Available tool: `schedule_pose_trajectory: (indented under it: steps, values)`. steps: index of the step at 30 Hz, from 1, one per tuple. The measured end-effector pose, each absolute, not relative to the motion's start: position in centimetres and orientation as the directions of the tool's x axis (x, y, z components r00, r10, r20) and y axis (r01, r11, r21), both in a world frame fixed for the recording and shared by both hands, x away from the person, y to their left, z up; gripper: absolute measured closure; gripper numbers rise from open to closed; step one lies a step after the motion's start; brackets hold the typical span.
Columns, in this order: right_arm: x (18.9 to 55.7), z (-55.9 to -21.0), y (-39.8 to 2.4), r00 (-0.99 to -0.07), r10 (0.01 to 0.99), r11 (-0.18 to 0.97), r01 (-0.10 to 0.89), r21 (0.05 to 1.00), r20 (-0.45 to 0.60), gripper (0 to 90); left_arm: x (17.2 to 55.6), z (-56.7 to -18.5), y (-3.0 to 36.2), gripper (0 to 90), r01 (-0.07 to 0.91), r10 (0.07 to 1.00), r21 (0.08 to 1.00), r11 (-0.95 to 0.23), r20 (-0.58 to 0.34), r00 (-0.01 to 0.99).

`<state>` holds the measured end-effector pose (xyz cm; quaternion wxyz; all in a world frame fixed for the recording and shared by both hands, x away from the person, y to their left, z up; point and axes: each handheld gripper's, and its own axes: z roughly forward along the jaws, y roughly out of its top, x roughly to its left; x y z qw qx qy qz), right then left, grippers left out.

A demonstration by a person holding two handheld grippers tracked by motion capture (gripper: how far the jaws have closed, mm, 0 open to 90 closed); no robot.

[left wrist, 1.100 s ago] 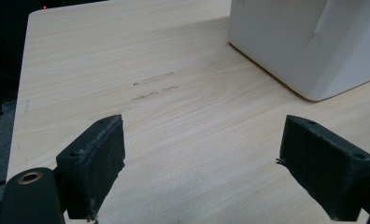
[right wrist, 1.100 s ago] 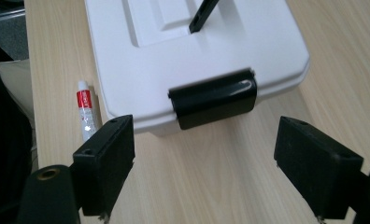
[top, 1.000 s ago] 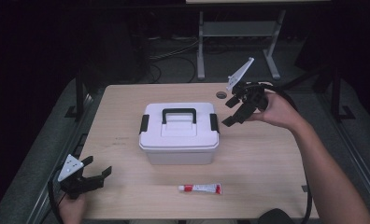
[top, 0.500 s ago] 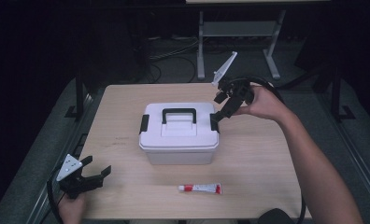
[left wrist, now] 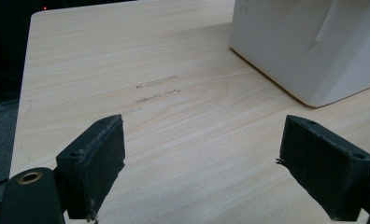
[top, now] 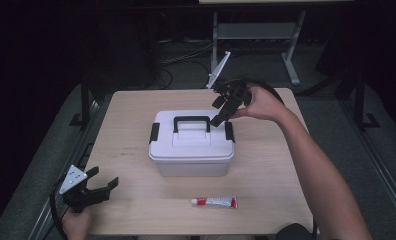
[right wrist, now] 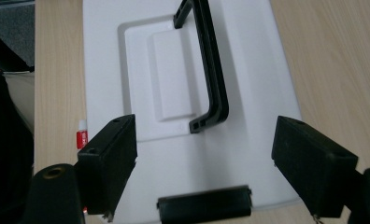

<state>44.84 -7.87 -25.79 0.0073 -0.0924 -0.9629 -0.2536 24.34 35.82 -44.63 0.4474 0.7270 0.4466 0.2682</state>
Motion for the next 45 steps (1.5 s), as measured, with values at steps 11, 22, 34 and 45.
schedule_pose_trajectory:
  steps: [11, 22, 34, 45]
  values:
    - [45.7, -26.1, -5.4, -0.987, 0.139, 0.867, 0.159, 0.472, 0.077, 25.3, 24.4, -44.6, 35.8, 13.4, 0.409, 0.888, 0.891, -0.198, -0.014, 0.460]
    - [46.4, -27.1, -3.3, -0.989, 0.107, 0.882, 0.140, 0.451, 0.098, 33.7, 24.4, -44.6, 35.9, 13.4, 0.408, 0.888, 0.892, -0.197, -0.015, 0.460]
    - [46.7, -27.8, -2.1, -0.991, 0.075, 0.891, 0.115, 0.439, 0.109, 46.1, 24.4, -44.6, 36.0, 13.4, 0.406, 0.888, 0.893, -0.193, -0.018, 0.460]
    - [46.5, -28.0, -1.4, -0.991, 0.055, 0.898, 0.101, 0.427, 0.119, 57.7, 24.4, -44.6, 35.8, 13.4, 0.408, 0.886, 0.892, -0.196, -0.017, 0.463]
